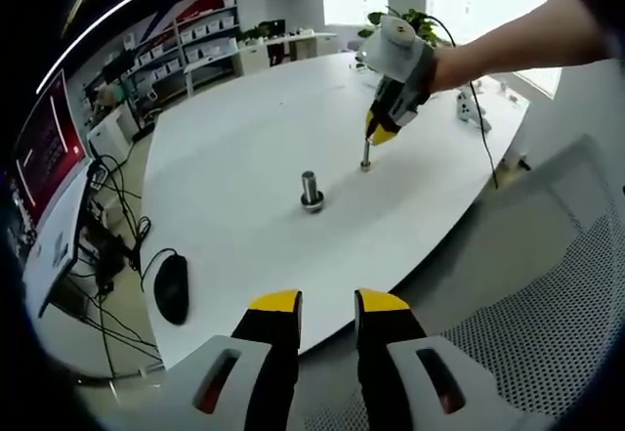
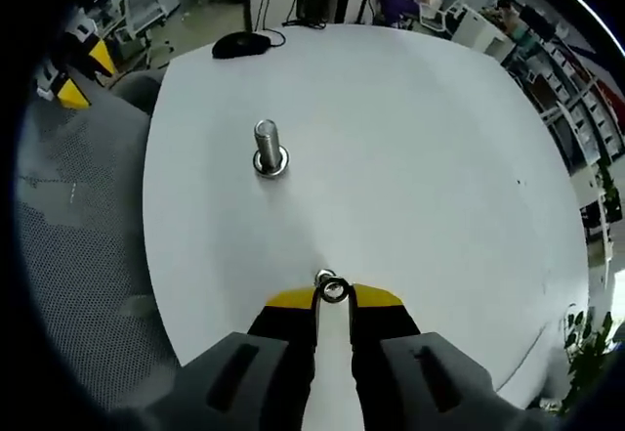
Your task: Place the washer onto the threaded stud by aligning its center hole with the stud, sliding it down to the base, and recovering from edge contact or off-axis alignment until the washer reaches the visible bottom stop.
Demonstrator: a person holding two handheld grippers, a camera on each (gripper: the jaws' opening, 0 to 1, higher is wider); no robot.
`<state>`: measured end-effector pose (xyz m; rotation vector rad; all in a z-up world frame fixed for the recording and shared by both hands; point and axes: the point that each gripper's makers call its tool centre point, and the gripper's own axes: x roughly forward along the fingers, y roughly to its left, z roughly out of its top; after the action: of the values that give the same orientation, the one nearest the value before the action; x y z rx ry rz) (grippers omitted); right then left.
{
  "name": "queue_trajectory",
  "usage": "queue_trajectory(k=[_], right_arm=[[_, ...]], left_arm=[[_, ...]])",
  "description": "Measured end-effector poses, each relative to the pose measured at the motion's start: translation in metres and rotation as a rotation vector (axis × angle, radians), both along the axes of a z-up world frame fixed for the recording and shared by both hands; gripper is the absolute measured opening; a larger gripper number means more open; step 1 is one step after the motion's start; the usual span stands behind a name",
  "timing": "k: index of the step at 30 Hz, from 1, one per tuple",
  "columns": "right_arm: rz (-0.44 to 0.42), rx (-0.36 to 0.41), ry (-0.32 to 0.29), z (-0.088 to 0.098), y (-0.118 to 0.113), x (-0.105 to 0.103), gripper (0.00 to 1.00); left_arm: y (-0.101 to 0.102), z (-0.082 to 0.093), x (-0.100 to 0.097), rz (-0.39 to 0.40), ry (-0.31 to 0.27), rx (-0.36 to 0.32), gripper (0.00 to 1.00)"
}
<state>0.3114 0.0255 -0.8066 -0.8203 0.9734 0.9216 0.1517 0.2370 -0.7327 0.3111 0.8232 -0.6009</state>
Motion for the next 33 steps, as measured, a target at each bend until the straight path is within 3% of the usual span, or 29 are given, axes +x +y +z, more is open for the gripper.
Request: queue_trajectory(k=[13,33], right_arm=[[-0.002,-0.001,0.012,-0.007,0.004,0.001,0.14],[-0.043,-0.023,0.072,-0.043,0.001,0.003,0.14]], left_arm=[[0.000,0.000,0.001,0.002,0.000,-0.001,0.19],[0.001,0.000,0.001,0.012,0.003,-0.004,0.19]])
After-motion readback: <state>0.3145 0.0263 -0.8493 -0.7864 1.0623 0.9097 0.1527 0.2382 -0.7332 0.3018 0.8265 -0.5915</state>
